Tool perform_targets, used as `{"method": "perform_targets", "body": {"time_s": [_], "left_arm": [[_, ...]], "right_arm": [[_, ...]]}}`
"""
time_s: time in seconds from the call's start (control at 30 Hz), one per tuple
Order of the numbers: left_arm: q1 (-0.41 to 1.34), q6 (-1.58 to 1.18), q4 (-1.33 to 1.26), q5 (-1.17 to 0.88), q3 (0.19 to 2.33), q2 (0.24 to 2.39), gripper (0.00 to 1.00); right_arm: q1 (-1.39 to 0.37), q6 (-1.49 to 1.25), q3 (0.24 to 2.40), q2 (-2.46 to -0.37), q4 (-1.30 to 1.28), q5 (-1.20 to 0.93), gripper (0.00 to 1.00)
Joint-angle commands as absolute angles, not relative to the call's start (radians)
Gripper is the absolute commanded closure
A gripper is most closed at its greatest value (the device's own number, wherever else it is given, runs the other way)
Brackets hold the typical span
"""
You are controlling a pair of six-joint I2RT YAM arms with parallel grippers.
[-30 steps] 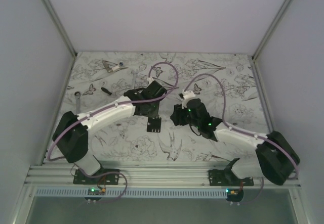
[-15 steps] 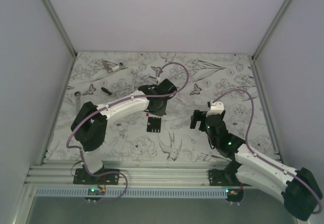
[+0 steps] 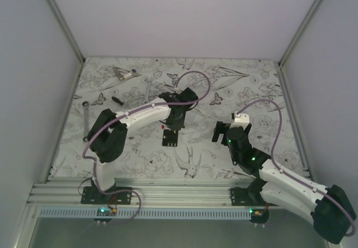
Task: Snap on the fuse box
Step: Adjust the fuse box base at the center of the board, then install the fuse at the fuse box base.
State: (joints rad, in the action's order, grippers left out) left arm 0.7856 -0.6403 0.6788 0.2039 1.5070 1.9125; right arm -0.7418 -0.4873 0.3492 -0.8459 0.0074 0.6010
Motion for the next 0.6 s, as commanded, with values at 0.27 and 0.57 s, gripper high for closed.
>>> {"method": "perform_targets", "body": {"time_s": [0.27, 0.57], "left_arm": [[0.782, -0.716, 0.756, 0.191, 1.568, 1.989, 1.0], [0.769, -0.724, 0.761, 0.19, 1.58, 2.019, 1.0]], "right_arm": [[-0.737, -0.525, 0.365, -0.844, 0.007, 0.638, 0.0], [-0.738, -0.526, 0.365, -0.849, 0.012, 0.631, 0.0]]}}
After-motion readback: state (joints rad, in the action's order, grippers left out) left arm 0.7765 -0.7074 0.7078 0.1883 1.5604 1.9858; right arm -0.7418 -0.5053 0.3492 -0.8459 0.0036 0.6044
